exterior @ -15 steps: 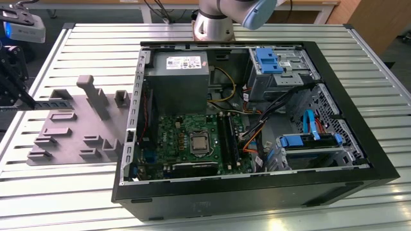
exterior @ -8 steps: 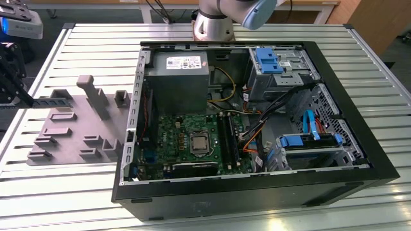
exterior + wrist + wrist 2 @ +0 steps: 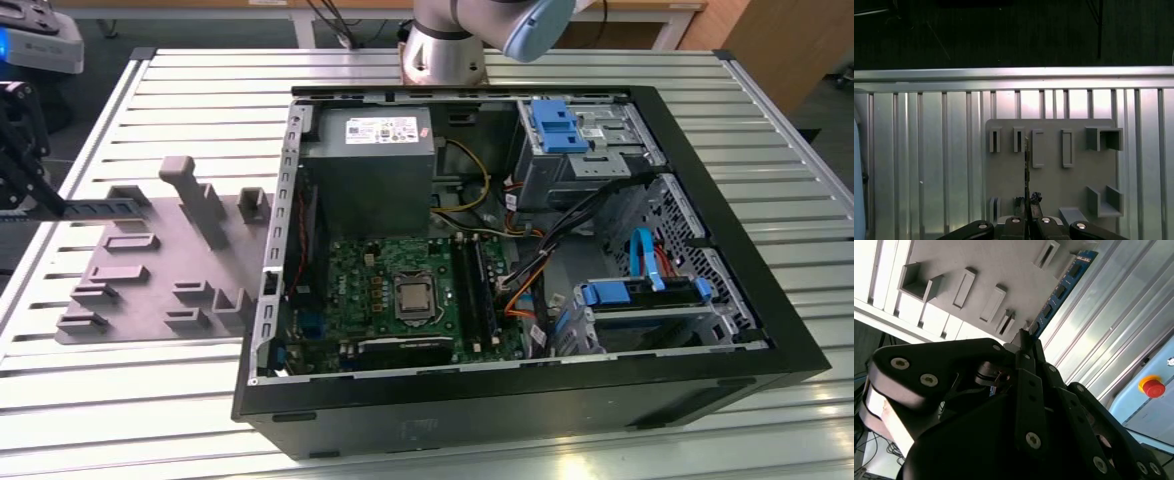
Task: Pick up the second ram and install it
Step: 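Pick up the second ram and move it above second insertion slot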
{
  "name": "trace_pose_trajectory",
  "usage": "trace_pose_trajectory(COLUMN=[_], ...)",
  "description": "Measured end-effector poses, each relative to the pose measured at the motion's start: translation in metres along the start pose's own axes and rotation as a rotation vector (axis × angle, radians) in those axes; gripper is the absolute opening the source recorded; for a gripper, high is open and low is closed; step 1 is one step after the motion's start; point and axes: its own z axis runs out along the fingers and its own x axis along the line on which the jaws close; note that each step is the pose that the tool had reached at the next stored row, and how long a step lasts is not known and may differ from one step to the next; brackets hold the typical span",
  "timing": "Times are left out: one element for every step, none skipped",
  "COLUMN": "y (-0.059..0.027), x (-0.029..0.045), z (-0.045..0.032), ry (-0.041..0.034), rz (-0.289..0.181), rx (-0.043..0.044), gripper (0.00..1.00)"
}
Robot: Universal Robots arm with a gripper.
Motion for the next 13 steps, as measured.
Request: trace_pose_trajectory(y=[0.0000, 0.0000, 0.0000, 0.0000, 0.0000, 0.0001, 0.0001, 0.0001, 0.0000, 0.0001, 0.0001, 0.0001, 0.0001], x=[0.0000, -0.0001, -0.0001, -0.0001, -0.0001, -0.0002, -0.0002, -0.0002, -0.0002, -0.0003, -0.0003, -0.0003, -0.0003], z=[-0.0012, -0.0022, -0.0032, -0.0041, -0.0049, -0.0057, -0.0066, -0.0074, -0.0083, -0.0092, -0.0101, -0.0110, -0.0119], ry=[0.0000, 0.0000, 0.0000, 0.0000, 0.0000, 0.0000, 0.0000, 0.0000, 0.0000, 0.0000, 0.0000, 0.0000, 0.0000], rz=[0.000, 0.000, 0.000, 0.000, 0.000, 0.000, 0.000, 0.000, 0.000, 0.000, 0.000, 0.000, 0.000], rx=[0.0000, 0.0001, 0.0000, 0.0000, 0.0000, 0.0000, -0.0001, 0.0000, 0.0000, 0.0000, 0.0000, 0.0000, -0.0001], gripper=[0.14, 0.14, 0.14, 0.14, 0.14, 0.14, 0.14, 0.14, 0.14, 0.14, 0.14, 0.14, 0.14])
